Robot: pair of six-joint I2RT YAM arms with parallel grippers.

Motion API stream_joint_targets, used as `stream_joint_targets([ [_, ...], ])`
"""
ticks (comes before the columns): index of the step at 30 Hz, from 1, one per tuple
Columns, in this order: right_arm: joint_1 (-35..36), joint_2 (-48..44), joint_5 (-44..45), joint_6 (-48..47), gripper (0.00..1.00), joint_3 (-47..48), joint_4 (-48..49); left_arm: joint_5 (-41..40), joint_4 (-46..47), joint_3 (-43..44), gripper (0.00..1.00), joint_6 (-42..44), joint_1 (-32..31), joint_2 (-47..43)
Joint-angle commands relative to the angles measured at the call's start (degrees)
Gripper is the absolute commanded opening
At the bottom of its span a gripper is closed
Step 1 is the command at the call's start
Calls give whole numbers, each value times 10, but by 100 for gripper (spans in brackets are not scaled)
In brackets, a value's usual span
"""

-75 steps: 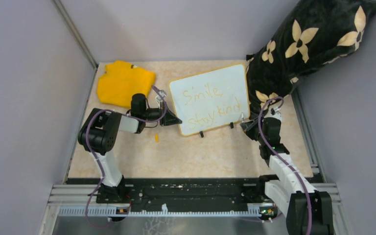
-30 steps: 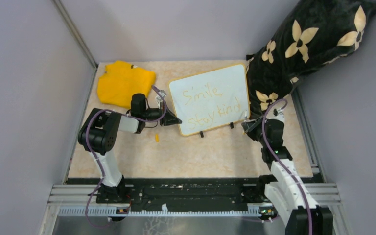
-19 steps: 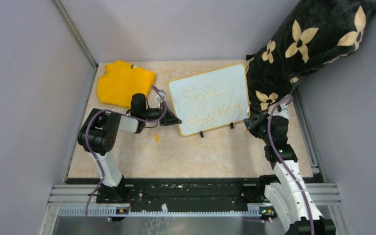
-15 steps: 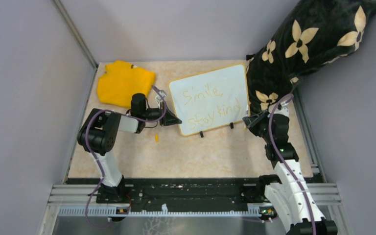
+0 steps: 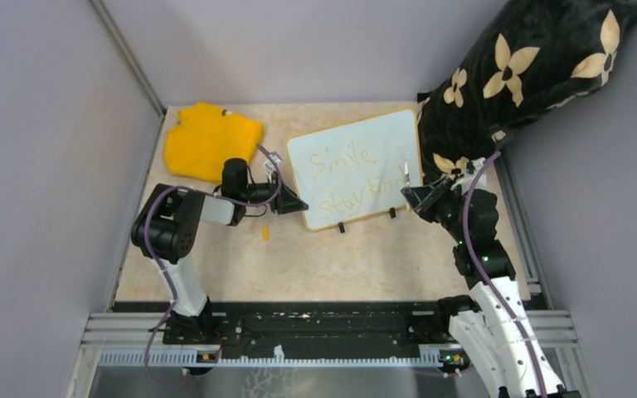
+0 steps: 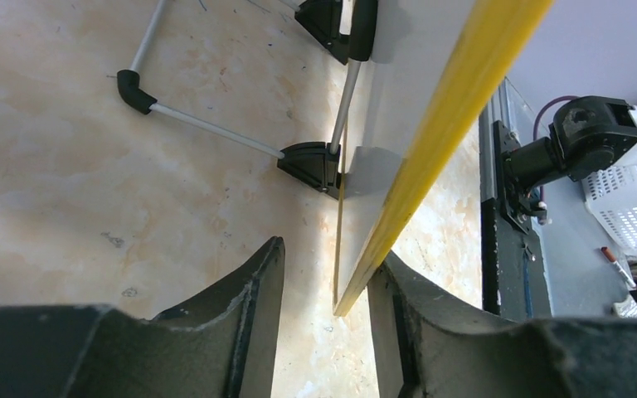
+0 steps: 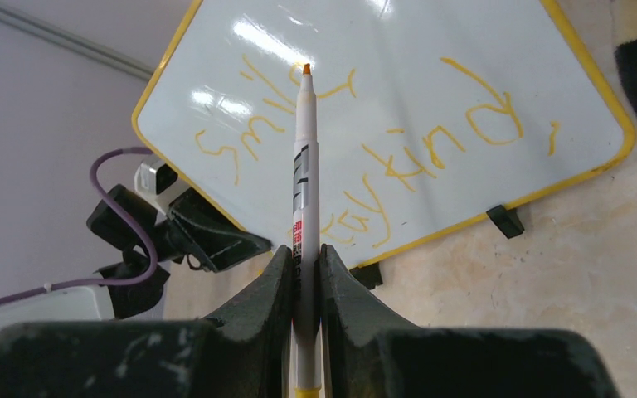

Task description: Write a sentence on the whiteboard

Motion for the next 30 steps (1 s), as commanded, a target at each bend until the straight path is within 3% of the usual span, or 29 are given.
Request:
stream_joint_targets([
  [1,10,-13,-40,-26,0,31,7,-32,-20,-1,50,2,3,-20],
  [6,16,-17,-58,-42,0,38,-10,-38,-40,1,68,8,3,-38],
  [12,29,-28,-81,-65,0,58,-30,-78,-110,5,84,34,3,-72],
  [14,34,-32,-83,-70,0,60,-32,-90,-129,4,98,40,3,-86],
  [21,44,-43,-91,-72,0,61,-21,-172,-209,0,99,61,3,-145],
  [24,47,-43,-100,-75,0,71,-15,-264,-282,10,99,51,5,-208],
  [30,52,-38,-132,-84,0,84,25,-576,-473,21,99,-42,14,-352],
])
